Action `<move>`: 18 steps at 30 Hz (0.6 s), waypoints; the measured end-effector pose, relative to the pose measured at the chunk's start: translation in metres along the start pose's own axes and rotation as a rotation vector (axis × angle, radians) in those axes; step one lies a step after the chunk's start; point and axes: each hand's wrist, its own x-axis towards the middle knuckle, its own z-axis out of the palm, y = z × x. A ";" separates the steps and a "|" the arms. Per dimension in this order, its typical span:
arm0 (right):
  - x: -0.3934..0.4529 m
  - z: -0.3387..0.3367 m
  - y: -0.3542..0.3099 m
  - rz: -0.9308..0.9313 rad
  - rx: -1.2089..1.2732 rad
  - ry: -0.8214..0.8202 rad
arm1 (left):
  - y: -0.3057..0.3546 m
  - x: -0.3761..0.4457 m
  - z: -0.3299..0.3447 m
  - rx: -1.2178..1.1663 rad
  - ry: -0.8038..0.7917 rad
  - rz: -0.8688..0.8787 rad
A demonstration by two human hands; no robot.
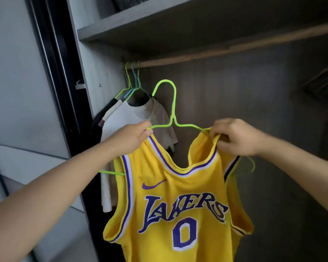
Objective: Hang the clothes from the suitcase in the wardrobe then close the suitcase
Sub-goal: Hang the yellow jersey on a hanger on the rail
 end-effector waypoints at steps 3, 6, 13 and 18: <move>0.005 -0.001 -0.017 -0.051 -0.155 0.033 | 0.013 0.006 0.005 -0.082 0.070 0.038; -0.005 -0.016 -0.009 0.103 -0.241 0.195 | 0.005 0.008 0.000 -0.167 0.168 0.063; -0.015 -0.047 0.003 0.633 -0.201 -0.124 | 0.018 0.023 -0.019 -0.196 0.272 0.168; -0.014 -0.046 -0.007 0.677 -0.347 0.057 | 0.041 0.030 -0.011 -0.156 0.265 0.231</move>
